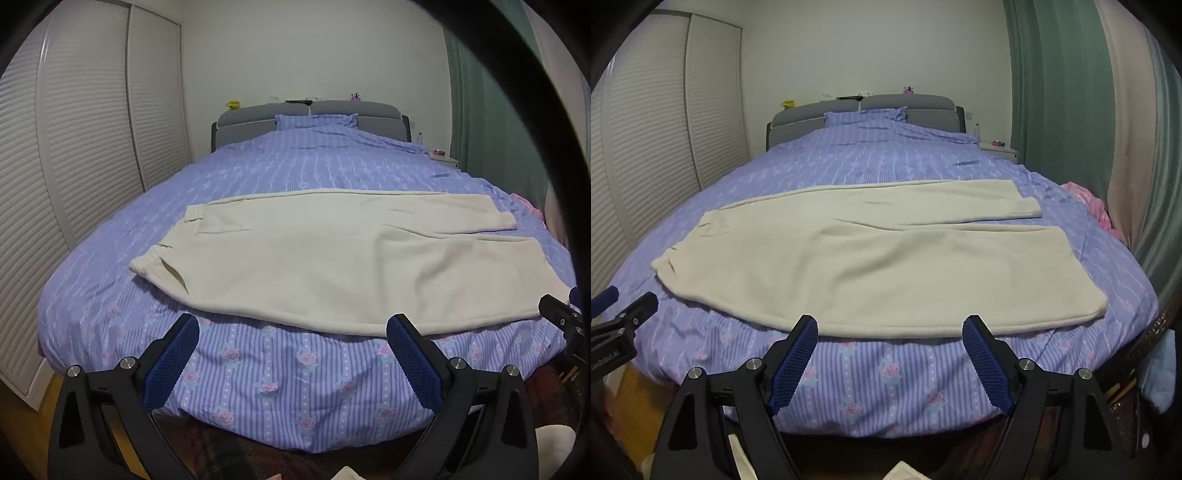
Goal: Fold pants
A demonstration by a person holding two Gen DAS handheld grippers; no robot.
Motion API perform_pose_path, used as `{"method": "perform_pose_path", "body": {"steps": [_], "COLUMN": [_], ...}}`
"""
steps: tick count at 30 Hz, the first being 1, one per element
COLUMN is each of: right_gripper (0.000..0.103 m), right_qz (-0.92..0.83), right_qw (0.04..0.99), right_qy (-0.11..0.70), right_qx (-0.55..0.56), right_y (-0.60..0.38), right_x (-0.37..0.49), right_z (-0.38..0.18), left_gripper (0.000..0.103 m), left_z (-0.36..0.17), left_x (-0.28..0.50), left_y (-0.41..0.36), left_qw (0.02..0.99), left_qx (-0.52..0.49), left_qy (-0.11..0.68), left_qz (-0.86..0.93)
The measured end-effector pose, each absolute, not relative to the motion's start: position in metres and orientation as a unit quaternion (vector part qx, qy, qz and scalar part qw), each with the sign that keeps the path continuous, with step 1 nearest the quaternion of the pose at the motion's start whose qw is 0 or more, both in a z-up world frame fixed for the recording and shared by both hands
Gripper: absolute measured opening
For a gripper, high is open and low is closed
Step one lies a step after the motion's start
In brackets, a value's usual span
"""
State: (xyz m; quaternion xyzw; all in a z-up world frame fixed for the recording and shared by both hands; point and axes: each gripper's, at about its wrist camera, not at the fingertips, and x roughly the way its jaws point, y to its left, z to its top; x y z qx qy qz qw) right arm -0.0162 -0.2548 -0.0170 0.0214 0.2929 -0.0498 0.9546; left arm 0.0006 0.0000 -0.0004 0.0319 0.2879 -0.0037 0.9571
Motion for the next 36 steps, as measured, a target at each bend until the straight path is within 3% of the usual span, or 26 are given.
{"method": "perform_pose_path", "body": {"steps": [36], "right_gripper": [0.082], "right_qz": [-0.049], "right_qw": [0.958], "right_qy": [0.283], "right_qx": [0.022], "right_y": [-0.258], "right_x": [-0.020], "right_z": [-0.015], "left_gripper": [0.103], "left_z": [0.005], "left_x": [-0.009], "left_y": [-0.003], "left_qw": [0.961], "left_qx": [0.041], "left_qy": [0.274], "left_qz": [-0.021]}}
